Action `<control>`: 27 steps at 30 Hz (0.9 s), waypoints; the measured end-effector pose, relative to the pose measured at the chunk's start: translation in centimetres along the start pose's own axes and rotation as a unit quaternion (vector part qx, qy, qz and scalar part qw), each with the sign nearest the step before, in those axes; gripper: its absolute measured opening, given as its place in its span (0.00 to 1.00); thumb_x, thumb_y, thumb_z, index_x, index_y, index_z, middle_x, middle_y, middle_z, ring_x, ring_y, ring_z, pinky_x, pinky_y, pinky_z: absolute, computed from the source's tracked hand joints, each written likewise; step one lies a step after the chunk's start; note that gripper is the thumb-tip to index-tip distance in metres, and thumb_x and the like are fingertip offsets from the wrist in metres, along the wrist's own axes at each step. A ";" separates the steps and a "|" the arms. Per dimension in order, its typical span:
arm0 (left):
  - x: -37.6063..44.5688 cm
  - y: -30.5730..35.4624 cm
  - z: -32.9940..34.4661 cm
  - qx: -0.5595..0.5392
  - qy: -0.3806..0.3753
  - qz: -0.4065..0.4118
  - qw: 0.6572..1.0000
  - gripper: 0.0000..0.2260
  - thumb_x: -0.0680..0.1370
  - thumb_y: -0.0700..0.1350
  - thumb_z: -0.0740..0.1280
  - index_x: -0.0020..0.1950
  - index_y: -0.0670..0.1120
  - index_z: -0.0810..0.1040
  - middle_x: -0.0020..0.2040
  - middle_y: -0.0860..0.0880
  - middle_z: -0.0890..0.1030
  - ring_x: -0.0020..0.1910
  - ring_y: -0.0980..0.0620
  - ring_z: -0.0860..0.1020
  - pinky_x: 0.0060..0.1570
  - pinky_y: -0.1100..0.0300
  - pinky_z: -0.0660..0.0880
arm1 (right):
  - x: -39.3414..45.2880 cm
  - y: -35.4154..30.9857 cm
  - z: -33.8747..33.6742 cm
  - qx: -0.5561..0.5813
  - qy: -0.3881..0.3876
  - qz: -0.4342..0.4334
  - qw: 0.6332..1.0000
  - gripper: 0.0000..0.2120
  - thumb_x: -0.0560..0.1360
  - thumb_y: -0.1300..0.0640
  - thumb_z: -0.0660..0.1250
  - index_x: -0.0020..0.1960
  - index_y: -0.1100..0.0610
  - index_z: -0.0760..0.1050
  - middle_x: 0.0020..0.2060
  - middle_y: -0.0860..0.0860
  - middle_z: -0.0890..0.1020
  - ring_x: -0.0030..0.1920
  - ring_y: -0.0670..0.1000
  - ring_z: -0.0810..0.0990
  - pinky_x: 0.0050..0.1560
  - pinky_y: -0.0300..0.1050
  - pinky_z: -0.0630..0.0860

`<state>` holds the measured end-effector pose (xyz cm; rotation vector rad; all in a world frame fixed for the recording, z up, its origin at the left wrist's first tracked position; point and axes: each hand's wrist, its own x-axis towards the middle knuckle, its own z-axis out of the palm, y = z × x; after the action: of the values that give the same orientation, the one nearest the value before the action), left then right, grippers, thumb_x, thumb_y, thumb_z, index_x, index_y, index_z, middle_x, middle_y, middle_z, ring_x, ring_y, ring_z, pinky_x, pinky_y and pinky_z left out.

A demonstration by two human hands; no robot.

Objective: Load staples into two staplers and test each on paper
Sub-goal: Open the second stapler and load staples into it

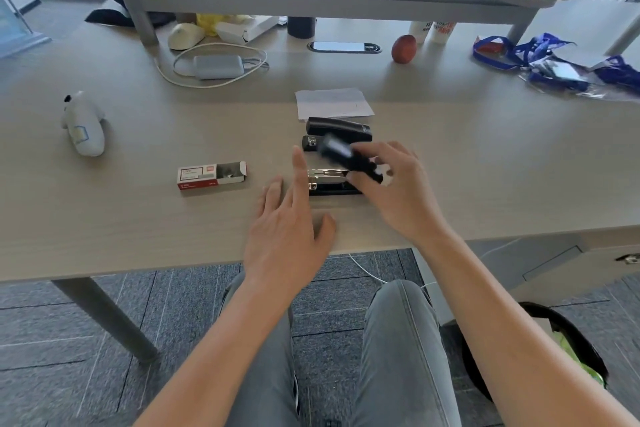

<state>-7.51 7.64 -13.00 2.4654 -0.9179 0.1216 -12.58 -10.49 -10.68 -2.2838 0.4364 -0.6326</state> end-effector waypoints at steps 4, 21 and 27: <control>-0.2 0.1 -0.2 0.008 0.021 0.012 1.000 0.43 0.79 0.57 0.60 0.79 0.50 0.29 0.75 0.47 0.71 0.77 0.43 0.62 0.76 0.45 0.61 | -0.1 -0.1 0.7 -0.073 -0.050 -0.047 0.995 0.19 0.78 0.53 0.73 0.69 0.47 0.79 0.54 0.41 0.77 0.60 0.51 0.73 0.60 0.48 0.72; 0.5 -0.1 -1.4 -0.047 -0.015 0.015 0.999 0.40 0.79 0.55 0.62 0.82 0.52 0.38 0.74 0.49 0.71 0.74 0.45 0.64 0.74 0.48 0.60 | 0.0 -0.4 0.0 -0.141 -0.106 -0.040 0.983 0.18 0.76 0.52 0.73 0.64 0.50 0.75 0.51 0.42 0.76 0.55 0.50 0.75 0.49 0.45 0.67; 4.3 0.7 -3.1 -0.106 -0.012 0.017 0.994 0.30 0.81 0.51 0.61 0.81 0.46 0.56 0.73 0.47 0.71 0.71 0.47 0.67 0.68 0.50 0.66 | -0.5 -0.2 -1.4 -0.169 -0.047 0.027 0.984 0.15 0.78 0.53 0.70 0.63 0.52 0.73 0.53 0.48 0.73 0.46 0.55 0.76 0.45 0.47 0.68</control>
<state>-4.38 6.16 -8.88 2.2600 -0.9327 0.0055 -13.69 -10.87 -9.82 -2.5996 0.5945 -0.4471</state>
